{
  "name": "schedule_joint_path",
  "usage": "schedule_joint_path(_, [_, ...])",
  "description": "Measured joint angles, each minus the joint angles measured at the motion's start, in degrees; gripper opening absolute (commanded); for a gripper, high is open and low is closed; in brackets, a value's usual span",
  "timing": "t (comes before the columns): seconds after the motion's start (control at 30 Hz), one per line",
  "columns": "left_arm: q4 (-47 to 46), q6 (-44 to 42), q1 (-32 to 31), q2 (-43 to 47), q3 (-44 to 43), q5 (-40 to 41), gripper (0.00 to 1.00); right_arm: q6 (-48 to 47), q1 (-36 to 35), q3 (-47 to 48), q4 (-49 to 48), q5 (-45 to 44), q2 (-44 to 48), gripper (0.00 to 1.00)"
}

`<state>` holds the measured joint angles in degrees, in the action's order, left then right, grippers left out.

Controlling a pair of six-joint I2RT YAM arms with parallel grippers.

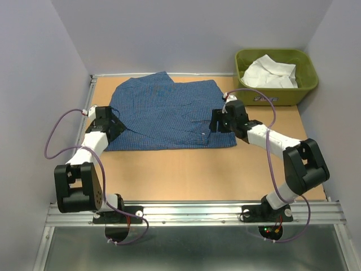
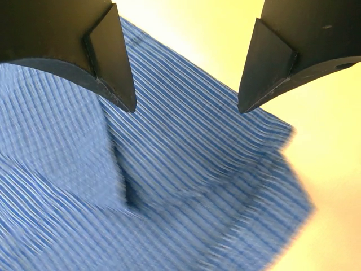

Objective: Fold and stack the long sleeve shirts
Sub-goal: Fold the shirt

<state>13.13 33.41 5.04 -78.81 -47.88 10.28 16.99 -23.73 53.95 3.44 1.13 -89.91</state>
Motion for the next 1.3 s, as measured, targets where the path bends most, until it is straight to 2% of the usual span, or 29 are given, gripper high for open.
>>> schedule_joint_path(0.2, [1.33,-0.94,-11.13,-0.35,-3.52,3.39,0.85,-1.16,-4.35,3.91,1.05,2.54,-0.44,0.67])
schedule_joint_path(0.23, [1.33,-1.27,-12.41,-1.07,-4.52,3.72,0.85,-1.4,-5.31,4.74,1.09,2.73,-1.07,0.62])
schedule_joint_path(0.53, [0.85,-4.94,-15.91,-10.36,-9.49,6.71,0.85,-2.95,-8.31,7.41,2.49,2.25,-10.08,0.44])
schedule_joint_path(0.77, [0.9,-5.07,-16.79,-15.21,-9.79,6.45,0.85,-4.46,-8.28,7.3,4.39,-3.65,-12.24,0.32])
schedule_joint_path(1.13, [3.89,-4.63,-16.81,-16.74,-6.86,2.75,0.84,-6.27,-8.28,2.99,4.85,-4.57,-10.73,0.32])
schedule_joint_path(1.3, [4.44,-4.74,-16.65,-12.13,-2.56,-1.77,0.84,-5.33,-8.81,1.7,11.32,-1.79,-7.82,0.32])
